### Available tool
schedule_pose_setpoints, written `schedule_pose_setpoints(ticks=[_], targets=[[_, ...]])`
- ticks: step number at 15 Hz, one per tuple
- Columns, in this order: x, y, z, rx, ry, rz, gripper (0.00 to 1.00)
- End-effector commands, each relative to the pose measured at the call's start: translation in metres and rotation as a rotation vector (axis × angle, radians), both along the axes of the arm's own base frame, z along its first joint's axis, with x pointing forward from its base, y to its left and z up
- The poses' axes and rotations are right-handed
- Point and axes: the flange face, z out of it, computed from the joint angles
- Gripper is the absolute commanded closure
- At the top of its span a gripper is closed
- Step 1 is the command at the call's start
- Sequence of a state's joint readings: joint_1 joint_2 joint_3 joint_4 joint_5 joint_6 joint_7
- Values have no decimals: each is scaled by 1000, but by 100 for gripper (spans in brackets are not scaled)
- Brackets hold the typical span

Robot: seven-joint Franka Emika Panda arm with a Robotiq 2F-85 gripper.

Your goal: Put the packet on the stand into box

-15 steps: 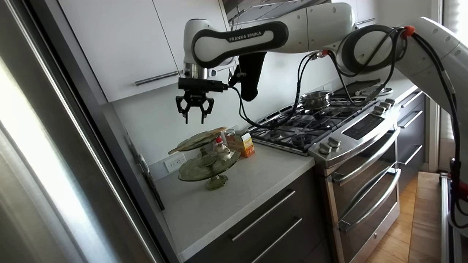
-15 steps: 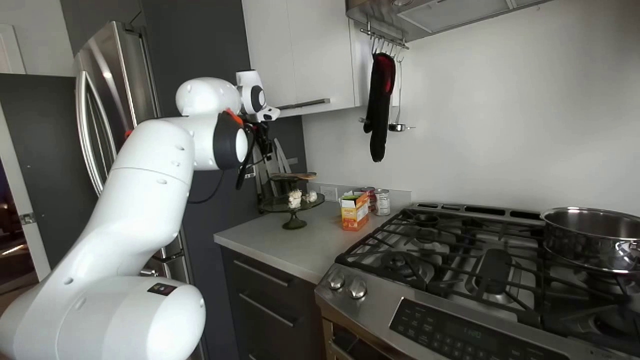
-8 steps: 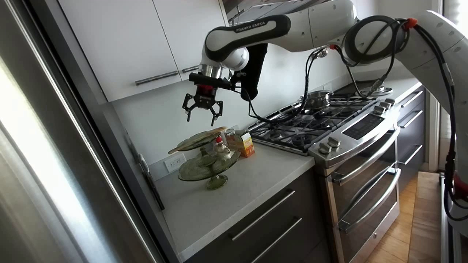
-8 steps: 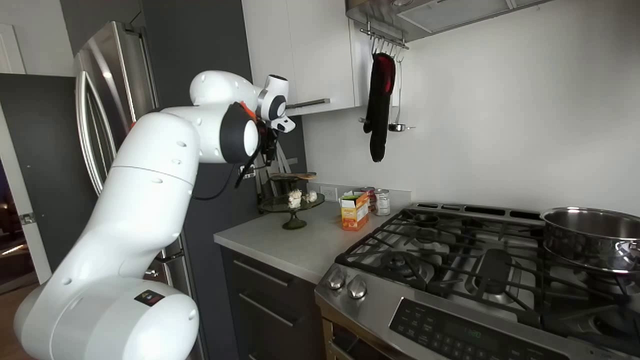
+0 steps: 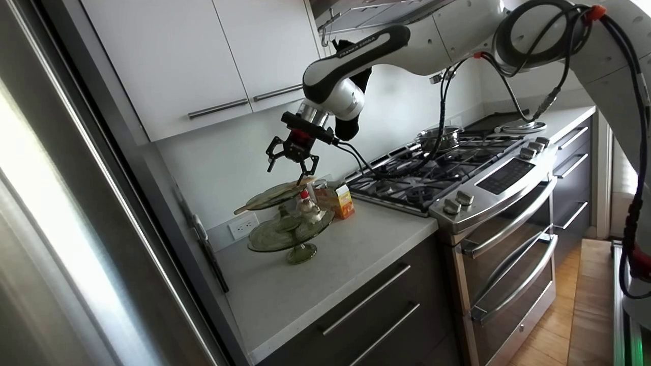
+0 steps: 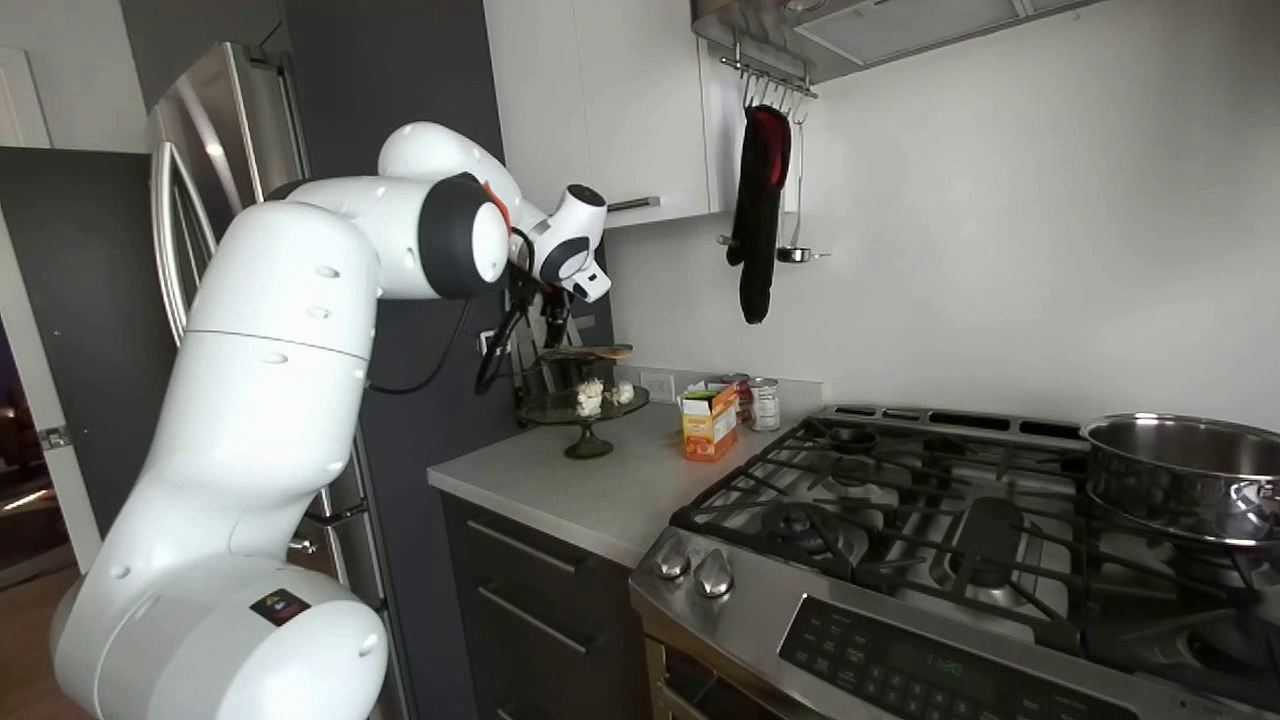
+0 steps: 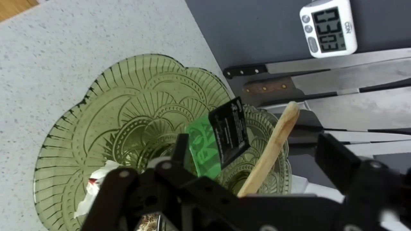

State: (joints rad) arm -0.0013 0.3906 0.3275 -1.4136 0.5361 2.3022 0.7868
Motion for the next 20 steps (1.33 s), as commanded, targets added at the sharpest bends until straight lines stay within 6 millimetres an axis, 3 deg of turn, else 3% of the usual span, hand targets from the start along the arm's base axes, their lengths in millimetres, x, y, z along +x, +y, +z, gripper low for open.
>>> schedule_pose_setpoints(ticks=[1, 8, 12, 20], targets=[[-1, 1, -3, -5, -7, -4, 0], [0, 2, 2, -11, -30, 4, 0], [-6, 3, -9, 20, -77, 58, 0], [-15, -27, -44, 167, -164, 63, 0]])
